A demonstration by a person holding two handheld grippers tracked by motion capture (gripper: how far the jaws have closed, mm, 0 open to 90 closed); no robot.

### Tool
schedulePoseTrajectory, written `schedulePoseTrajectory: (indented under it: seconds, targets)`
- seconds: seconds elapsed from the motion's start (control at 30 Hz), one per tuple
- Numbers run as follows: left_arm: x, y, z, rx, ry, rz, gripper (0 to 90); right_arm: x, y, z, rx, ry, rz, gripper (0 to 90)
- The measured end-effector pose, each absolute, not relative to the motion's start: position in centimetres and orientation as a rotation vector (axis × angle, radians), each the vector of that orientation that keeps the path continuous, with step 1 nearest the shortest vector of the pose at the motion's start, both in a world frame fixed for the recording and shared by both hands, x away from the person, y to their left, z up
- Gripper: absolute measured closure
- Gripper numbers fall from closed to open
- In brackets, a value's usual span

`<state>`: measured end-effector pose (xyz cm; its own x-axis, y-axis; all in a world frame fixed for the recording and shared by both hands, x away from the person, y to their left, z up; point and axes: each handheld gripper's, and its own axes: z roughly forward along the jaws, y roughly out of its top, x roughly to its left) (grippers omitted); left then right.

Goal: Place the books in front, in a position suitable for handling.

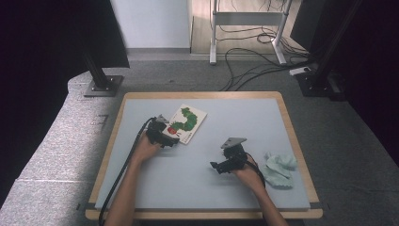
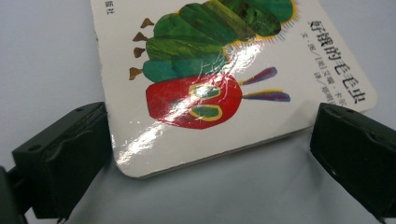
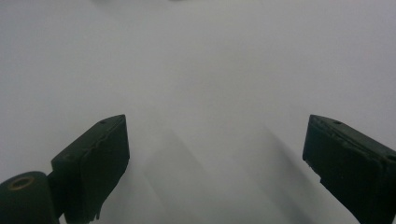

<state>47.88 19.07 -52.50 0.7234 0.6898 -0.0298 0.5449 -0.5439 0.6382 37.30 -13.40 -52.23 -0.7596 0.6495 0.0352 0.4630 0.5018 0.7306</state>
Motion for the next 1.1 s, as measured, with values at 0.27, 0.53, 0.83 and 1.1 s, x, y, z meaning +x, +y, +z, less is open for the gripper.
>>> schedulePoseTrajectory:
  seconds: [0.27,0.53,0.83,1.1]
  targets:
    - [46.8,17.4,-52.4,2.322,0.853,0.248,0.0,38.8,-13.2,-52.2,0.969,2.489,1.129,6.7]
    - [45.3,15.1,-52.5,2.342,0.75,0.218,0.0,40.2,-12.8,-52.8,0.991,2.486,1.126,7.6]
    - [45.3,15.2,-52.5,2.335,0.72,0.197,0.0,43.0,-11.8,-52.7,1.011,2.476,1.153,10.6]
    - [45.7,15.4,-52.8,2.335,0.713,0.254,0.0,45.1,-10.1,-53.0,1.017,2.495,1.207,15.3]
